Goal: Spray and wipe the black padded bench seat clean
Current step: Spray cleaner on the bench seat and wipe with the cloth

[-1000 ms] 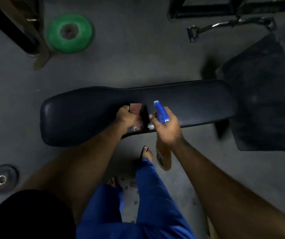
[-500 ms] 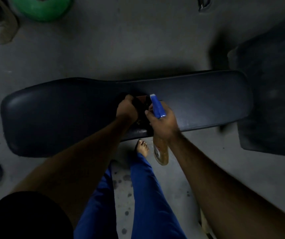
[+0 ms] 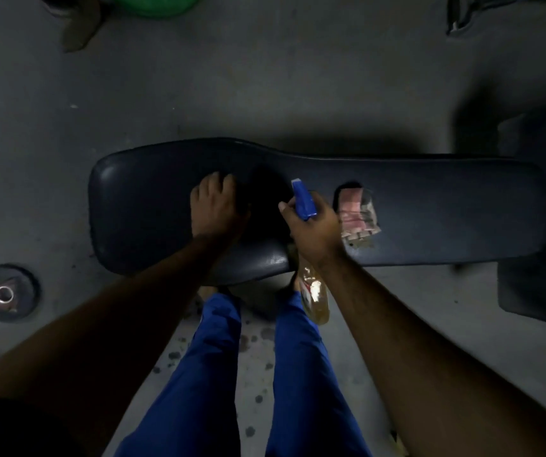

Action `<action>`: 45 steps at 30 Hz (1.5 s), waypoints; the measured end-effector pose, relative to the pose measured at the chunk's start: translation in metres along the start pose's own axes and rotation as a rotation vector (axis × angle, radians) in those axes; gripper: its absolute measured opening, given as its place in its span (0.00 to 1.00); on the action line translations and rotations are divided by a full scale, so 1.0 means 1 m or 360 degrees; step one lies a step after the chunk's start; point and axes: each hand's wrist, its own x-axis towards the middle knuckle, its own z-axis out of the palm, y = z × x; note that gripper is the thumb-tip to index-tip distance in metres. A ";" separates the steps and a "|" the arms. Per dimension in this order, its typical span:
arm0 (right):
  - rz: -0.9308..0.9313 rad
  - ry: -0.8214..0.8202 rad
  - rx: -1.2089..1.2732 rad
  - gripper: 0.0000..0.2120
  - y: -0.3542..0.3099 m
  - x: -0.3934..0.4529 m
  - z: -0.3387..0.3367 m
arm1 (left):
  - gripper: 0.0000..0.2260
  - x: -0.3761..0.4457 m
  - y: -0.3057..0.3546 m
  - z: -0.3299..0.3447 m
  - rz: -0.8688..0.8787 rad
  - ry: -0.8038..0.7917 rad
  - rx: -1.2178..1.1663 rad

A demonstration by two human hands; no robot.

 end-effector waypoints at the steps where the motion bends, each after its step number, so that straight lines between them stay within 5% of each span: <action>1: -0.0008 -0.0005 -0.0016 0.09 -0.001 0.002 0.013 | 0.28 0.002 -0.016 0.001 -0.0040 0.0011 0.0030; 4: 0.0005 -0.0067 -0.0083 0.14 -0.008 0.010 0.051 | 0.29 0.003 -0.062 0.000 -0.0110 0.0021 0.0029; 11: -0.0054 -0.0090 -0.0387 0.12 -0.030 0.029 0.103 | 0.33 -0.010 -0.101 0.009 0.0211 0.0007 0.0014; 17: -0.0111 -0.0163 -0.0480 0.12 -0.052 0.030 0.131 | 0.36 -0.044 -0.144 0.014 -0.0310 0.0199 -0.0035; 32: -0.0425 -0.0618 -0.0711 0.08 -0.063 -0.023 0.194 | 0.35 -0.057 -0.162 0.023 -0.0275 0.0202 -0.0112; 45: -0.0523 -0.0419 -0.0706 0.12 -0.020 -0.072 0.191 | 0.39 -0.101 -0.164 0.038 -0.0432 0.0197 -0.0141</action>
